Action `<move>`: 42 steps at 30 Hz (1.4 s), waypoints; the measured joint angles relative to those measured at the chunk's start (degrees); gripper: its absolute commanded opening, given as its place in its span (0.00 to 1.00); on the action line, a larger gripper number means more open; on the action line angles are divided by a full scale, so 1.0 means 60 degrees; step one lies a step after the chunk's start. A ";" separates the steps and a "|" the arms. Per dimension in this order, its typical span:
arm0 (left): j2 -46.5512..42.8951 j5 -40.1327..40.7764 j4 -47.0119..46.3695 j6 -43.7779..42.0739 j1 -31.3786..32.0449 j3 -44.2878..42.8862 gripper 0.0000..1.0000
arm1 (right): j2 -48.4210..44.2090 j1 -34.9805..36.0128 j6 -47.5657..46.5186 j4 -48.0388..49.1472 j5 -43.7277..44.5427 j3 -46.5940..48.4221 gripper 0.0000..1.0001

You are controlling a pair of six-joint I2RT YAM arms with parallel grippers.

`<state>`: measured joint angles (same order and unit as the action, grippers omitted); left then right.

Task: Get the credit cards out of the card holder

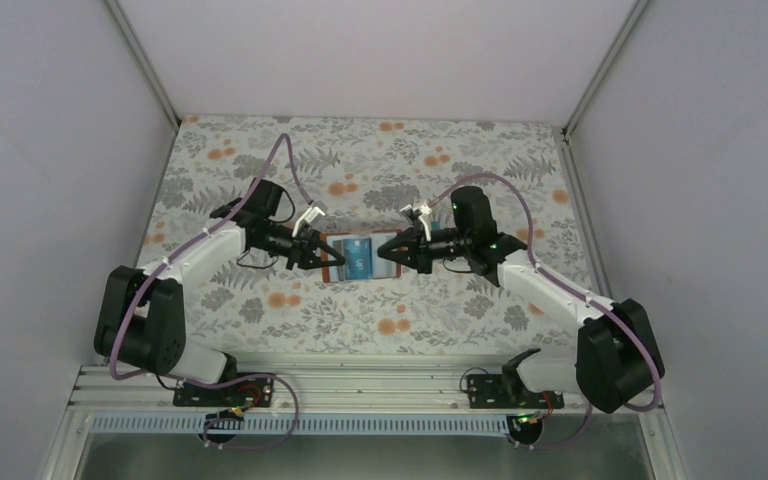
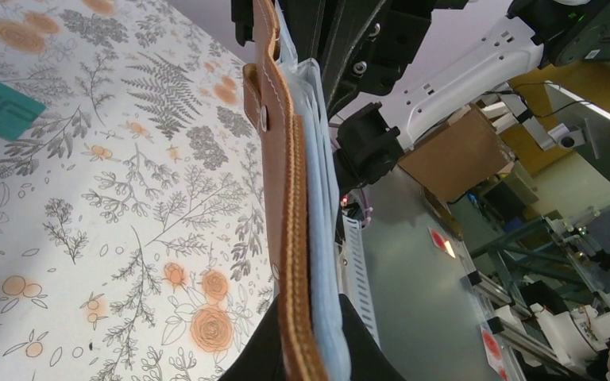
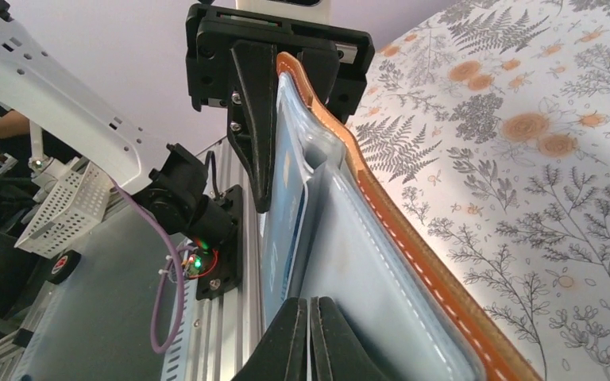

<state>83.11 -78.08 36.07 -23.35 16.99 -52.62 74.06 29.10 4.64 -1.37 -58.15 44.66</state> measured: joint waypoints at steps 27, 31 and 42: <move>0.0000 -0.0026 0.0004 -0.0025 -0.0015 0.0000 0.14 | 0.0805 0.0648 0.0211 0.0375 -0.0382 0.0044 0.04; 0.0000 -0.0040 0.0015 -0.0033 -0.0018 0.0000 0.03 | 0.0769 0.0648 0.0106 0.0237 -0.0324 0.0051 0.15; 0.0000 -0.0033 0.0222 -0.0244 -0.0025 0.0000 0.02 | 0.0670 0.0594 -0.0259 -0.0095 -0.0364 0.0084 0.08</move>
<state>83.11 -78.28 37.41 -24.82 16.84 -52.62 78.08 32.67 3.09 -1.93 -60.34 45.17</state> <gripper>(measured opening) 0.065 0.159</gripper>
